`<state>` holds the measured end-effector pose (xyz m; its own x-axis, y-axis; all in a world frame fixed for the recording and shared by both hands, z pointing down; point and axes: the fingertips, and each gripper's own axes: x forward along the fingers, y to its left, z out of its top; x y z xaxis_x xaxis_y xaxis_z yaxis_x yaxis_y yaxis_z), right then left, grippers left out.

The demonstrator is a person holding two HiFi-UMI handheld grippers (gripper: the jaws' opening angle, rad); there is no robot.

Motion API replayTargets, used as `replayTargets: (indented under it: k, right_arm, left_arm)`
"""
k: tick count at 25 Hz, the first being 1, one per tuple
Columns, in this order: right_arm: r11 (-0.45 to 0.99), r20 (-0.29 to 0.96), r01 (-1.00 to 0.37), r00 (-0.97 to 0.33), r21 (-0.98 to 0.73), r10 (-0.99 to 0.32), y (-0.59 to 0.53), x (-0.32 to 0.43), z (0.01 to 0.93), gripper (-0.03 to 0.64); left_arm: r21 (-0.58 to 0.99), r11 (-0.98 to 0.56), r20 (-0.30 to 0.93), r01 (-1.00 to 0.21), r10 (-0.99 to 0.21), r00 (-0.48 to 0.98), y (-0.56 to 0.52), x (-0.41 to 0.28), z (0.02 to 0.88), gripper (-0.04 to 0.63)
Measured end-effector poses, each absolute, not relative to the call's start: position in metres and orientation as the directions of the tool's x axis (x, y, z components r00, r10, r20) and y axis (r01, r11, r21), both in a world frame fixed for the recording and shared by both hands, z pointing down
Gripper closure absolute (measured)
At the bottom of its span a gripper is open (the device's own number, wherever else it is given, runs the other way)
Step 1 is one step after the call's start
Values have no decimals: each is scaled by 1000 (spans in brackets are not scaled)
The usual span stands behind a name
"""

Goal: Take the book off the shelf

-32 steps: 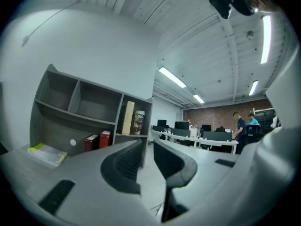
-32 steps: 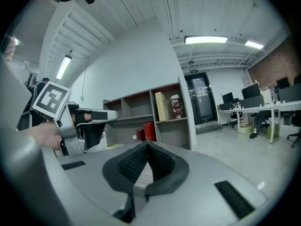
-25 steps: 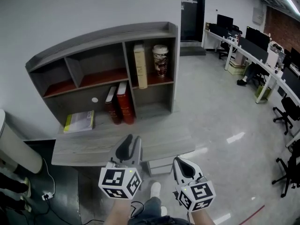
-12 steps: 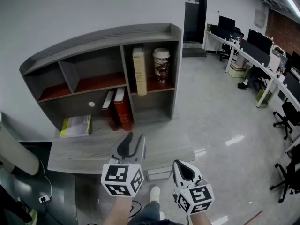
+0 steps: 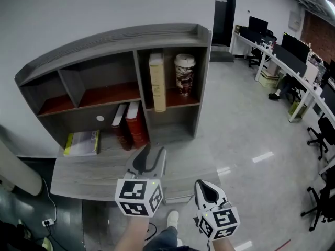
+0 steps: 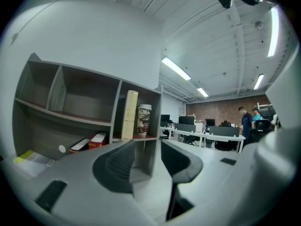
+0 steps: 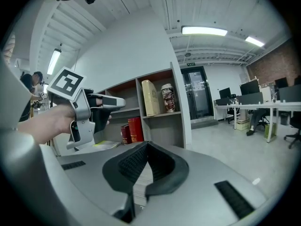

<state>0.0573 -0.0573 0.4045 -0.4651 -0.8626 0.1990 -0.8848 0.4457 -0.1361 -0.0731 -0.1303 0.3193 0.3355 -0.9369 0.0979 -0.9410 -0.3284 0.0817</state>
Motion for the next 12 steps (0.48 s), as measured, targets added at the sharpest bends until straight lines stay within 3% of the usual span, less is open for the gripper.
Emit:
replayTargets:
  k: [12]
  right_arm:
    - [440,238,-881,-472,-175,-849,-99,55,421,609]
  left_arm:
    - [82,-310,135,-947,-938,319,-184,-72,328,422]
